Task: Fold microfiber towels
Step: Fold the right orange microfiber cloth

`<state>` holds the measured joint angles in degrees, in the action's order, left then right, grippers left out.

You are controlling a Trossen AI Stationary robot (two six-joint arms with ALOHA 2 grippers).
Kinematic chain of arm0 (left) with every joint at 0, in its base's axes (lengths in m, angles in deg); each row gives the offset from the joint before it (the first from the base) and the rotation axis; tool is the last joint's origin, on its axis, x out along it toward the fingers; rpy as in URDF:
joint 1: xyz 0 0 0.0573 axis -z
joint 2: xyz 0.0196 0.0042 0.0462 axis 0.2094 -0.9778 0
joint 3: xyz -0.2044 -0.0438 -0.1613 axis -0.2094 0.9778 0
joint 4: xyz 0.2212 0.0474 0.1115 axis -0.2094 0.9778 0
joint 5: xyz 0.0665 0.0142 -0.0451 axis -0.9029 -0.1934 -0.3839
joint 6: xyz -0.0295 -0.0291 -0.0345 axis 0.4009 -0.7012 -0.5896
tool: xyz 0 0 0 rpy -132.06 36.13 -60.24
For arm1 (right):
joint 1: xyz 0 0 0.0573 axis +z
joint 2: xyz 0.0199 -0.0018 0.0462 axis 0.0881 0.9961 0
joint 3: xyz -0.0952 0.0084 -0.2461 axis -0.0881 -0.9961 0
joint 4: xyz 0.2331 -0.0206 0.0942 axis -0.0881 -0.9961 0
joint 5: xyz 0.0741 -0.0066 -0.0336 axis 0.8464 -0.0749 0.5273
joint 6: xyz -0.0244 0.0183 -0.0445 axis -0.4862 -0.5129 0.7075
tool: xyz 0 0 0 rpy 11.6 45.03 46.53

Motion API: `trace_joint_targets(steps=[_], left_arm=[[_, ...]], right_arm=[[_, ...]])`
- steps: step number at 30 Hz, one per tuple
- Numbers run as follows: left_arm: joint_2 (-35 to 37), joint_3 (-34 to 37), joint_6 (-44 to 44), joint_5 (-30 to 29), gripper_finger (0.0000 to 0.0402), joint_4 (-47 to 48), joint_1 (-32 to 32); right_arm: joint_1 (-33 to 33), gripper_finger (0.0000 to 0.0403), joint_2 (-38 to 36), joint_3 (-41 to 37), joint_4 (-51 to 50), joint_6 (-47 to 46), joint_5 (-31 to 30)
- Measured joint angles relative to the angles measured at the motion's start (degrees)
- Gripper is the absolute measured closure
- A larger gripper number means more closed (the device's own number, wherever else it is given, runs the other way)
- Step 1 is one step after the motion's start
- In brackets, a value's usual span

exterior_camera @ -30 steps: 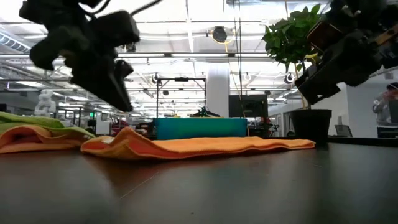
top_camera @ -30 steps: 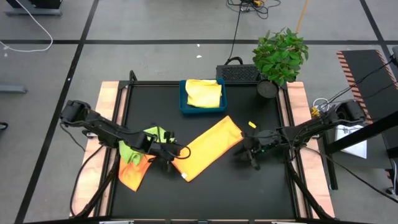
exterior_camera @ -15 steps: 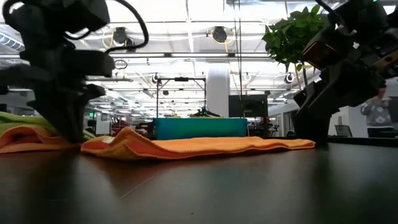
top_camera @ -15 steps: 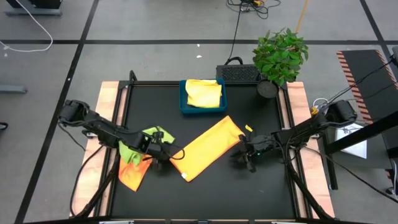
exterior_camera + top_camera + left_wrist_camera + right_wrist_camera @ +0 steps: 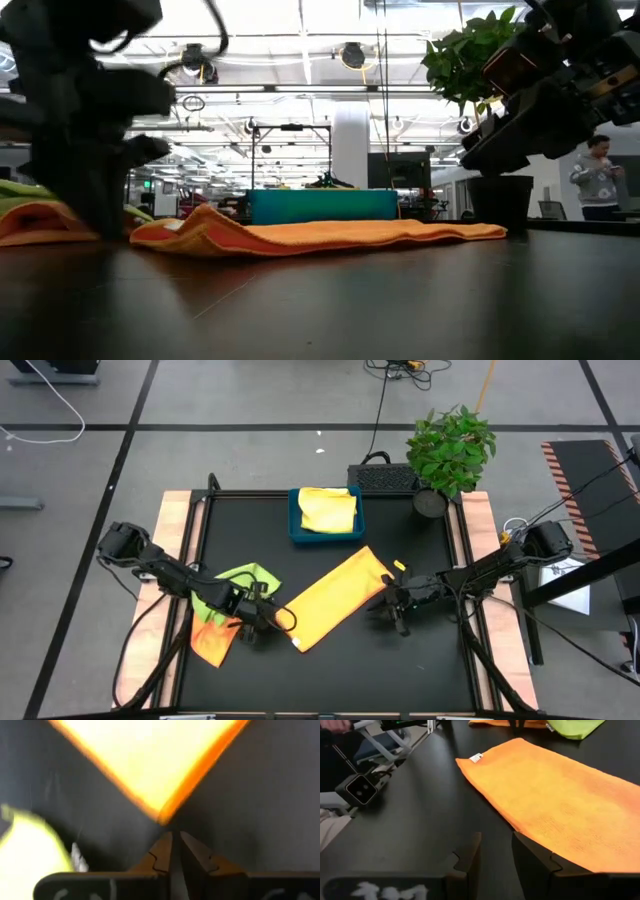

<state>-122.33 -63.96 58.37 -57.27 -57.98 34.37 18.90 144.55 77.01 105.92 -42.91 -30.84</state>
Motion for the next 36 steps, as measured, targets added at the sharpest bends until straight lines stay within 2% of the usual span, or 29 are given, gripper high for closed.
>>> trace_joint_targets(steps=[5, 9, 15, 20, 23, 28, 36], left_arm=[[-0.1, -0.07, 3.11, -2.66, 0.0364, -8.47, 0.29], [-0.1, -1.94, 11.09, -2.83, 0.0349, -5.06, 0.27], [-0.08, -5.38, 14.61, -6.42, 0.0264, 2.52, 0.52], [-0.08, -4.43, 16.65, -6.39, 0.0189, 3.41, 2.13], [-0.08, -4.2, 17.83, -7.75, 0.0163, 3.33, 3.32], [-2.32, -4.15, 20.73, -10.91, 0.0156, 2.92, 4.56], [-9.14, -4.42, 29.31, -17.17, 0.0185, 2.22, 6.01]], right_arm=[[0.0, 0.0299, 0.0, 0.0, 0.53, 0.02, 0.0], [0.0, 0.0299, 0.0, 0.0, 0.77, 0.22, -0.07], [-0.04, 0.0299, 0.0, 0.0, 0.93, 0.42, -2.06], [-0.72, 0.0299, 0.0, 0.0, 0.93, 0.46, -3.18], [-1.05, 0.0299, 0.0, 0.0, 1.52, 0.48, -4.18], [-1.13, 0.0299, 0.0, 0.02, 3.04, 1.51, -5.84], [-1.11, 0.0299, -0.01, 0.04, 5.24, 2.16, -5.97]])
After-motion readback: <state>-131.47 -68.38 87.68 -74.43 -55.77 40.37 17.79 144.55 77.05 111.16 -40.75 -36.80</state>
